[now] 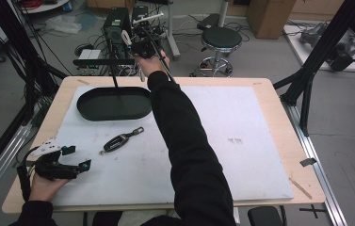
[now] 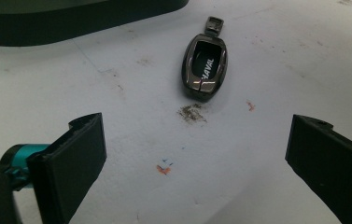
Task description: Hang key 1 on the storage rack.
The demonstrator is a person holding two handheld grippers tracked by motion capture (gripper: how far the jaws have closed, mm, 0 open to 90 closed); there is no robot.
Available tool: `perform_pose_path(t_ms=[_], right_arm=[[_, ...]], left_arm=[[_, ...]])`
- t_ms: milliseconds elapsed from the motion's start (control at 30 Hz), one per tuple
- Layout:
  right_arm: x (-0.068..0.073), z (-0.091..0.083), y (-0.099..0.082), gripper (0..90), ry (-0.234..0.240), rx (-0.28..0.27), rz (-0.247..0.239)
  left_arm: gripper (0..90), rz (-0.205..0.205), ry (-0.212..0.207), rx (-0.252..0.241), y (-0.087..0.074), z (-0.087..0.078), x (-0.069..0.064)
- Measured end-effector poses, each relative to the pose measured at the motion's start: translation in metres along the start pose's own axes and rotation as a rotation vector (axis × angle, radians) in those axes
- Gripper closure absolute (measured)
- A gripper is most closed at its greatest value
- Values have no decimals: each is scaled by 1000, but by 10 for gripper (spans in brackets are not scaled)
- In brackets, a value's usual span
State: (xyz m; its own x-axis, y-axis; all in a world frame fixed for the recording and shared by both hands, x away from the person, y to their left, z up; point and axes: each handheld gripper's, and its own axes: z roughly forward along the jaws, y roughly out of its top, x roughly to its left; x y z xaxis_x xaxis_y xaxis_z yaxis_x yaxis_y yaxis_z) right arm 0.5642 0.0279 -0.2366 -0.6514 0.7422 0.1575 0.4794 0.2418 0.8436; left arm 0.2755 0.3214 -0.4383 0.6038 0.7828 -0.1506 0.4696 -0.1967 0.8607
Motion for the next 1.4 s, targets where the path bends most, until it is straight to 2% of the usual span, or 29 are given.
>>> perform_pose_path(t_ms=[133, 333, 467, 600, 700, 933, 967, 1033, 1200, 1333, 1400], right_arm=[[1, 3, 0, 829, -32, -6, 0], [3, 11, -2, 829, -57, -18, 39], [4, 16, -2, 829, -97, -33, 53], [-1, 18, -3, 828, -98, -47, 79], [-7, 22, -4, 828, -71, -60, 91], [-21, 26, -6, 815, -33, -62, 89], [-23, 26, -7, 791, -19, -54, 95], [-27, 24, -8, 684, 4, -44, 111], [-35, 12, -13, 515, 9, -49, 108], [-43, 1, -20, 218, 12, -33, 78], [-46, -2, -24, 99, 11, -21, 67]], left_arm=[[56, 1, -2, 2, 0, 0, 0], [56, -1, -3, 2, 0, 1, 1], [56, -3, -3, -1, 0, 1, 1], [56, -2, -2, -2, 0, 1, 1], [56, -3, -2, -4, 1, 1, 2], [56, -3, -2, -4, 1, 1, 2], [56, -4, -2, -4, 1, 1, 2], [56, -3, -1, -4, 1, 1, 2], [56, -1, 1, -2, 1, 0, 1], [56, 2, -1, 2, 1, 0, 0], [56, 2, -1, 3, 1, 0, 0]])
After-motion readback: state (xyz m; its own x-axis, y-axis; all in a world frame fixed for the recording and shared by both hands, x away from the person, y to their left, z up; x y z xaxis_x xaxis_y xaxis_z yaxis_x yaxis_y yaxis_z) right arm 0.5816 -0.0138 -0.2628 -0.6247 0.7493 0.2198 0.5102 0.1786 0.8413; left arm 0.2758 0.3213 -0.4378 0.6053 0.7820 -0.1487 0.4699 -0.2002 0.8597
